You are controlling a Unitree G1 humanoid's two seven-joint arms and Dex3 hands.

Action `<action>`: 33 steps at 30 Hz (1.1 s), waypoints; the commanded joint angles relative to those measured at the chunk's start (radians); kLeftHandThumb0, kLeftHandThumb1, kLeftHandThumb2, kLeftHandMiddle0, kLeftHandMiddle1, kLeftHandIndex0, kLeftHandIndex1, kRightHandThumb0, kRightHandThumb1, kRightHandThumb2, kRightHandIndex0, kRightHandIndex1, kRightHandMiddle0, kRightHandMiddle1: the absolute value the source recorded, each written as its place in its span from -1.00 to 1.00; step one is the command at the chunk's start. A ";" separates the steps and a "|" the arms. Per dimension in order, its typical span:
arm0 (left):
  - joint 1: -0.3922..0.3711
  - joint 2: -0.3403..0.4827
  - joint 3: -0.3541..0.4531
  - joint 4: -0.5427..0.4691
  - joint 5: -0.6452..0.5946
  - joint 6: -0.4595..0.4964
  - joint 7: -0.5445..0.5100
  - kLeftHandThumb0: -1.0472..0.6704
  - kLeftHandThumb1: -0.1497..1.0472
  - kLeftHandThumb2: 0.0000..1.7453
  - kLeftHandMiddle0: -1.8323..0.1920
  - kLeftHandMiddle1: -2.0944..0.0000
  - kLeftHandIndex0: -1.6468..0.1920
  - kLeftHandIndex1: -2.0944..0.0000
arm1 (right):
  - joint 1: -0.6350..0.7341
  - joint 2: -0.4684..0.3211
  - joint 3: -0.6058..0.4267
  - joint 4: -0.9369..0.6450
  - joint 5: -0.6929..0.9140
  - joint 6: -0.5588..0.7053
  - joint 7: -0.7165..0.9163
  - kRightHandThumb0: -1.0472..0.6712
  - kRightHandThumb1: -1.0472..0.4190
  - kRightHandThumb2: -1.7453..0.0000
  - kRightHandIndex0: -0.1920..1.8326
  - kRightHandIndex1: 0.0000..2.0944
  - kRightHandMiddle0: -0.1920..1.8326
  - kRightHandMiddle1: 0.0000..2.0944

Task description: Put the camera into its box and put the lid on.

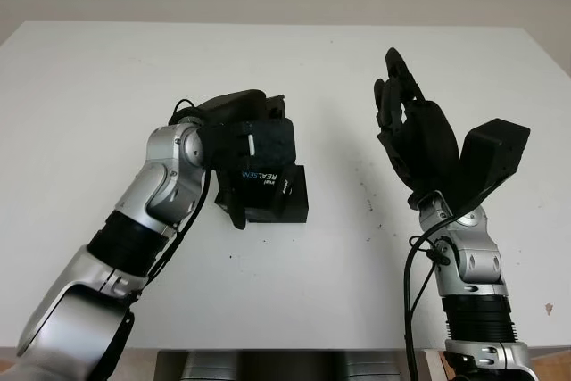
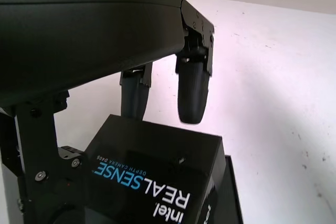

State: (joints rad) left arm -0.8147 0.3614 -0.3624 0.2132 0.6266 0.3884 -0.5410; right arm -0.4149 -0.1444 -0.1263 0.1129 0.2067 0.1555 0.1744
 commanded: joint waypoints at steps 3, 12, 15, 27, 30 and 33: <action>-0.046 -0.027 0.011 0.038 -0.024 0.029 0.014 -0.10 1.00 -0.84 0.27 -0.74 0.27 -0.94 | -0.023 0.013 0.003 0.018 0.002 -0.022 0.003 -0.55 -1.00 0.26 -0.91 -0.95 -0.87 -0.97; -0.056 -0.025 -0.005 0.032 -0.025 0.074 0.017 -0.12 1.00 -0.84 0.26 -0.76 0.29 -0.92 | -0.034 0.016 0.011 0.048 -0.007 -0.027 0.009 -0.56 -1.00 0.29 -0.91 -0.95 -0.87 -0.97; -0.058 -0.016 -0.010 0.020 -0.020 0.076 0.011 -0.12 1.00 -0.84 0.28 -0.77 0.34 -0.90 | -0.042 0.022 0.015 0.063 -0.007 -0.026 0.010 -0.58 -1.00 0.31 -0.91 -0.95 -0.87 -0.97; -0.051 -0.061 -0.001 -0.026 -0.048 0.142 0.036 -0.11 1.00 -0.86 0.31 -0.72 0.31 -0.92 | -0.084 0.034 0.020 0.122 -0.009 -0.053 0.014 -0.60 -1.00 0.33 -0.89 -0.94 -0.84 -0.96; -0.047 -0.089 0.000 -0.036 -0.060 0.174 0.041 -0.08 1.00 -0.85 0.32 -0.77 0.33 -0.93 | -0.091 0.038 0.021 0.135 -0.012 -0.058 0.013 -0.60 -1.00 0.32 -0.89 -0.94 -0.85 -0.96; -0.047 -0.114 -0.006 -0.045 -0.066 0.207 0.047 -0.08 1.00 -0.84 0.35 -0.77 0.43 -0.91 | -0.099 0.040 0.023 0.154 -0.011 -0.069 0.021 -0.59 -1.00 0.31 -0.90 -0.95 -0.87 -0.97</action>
State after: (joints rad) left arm -0.8481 0.2667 -0.3644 0.1835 0.5668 0.5856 -0.5005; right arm -0.4877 -0.1078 -0.1054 0.2602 0.1977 0.1026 0.1905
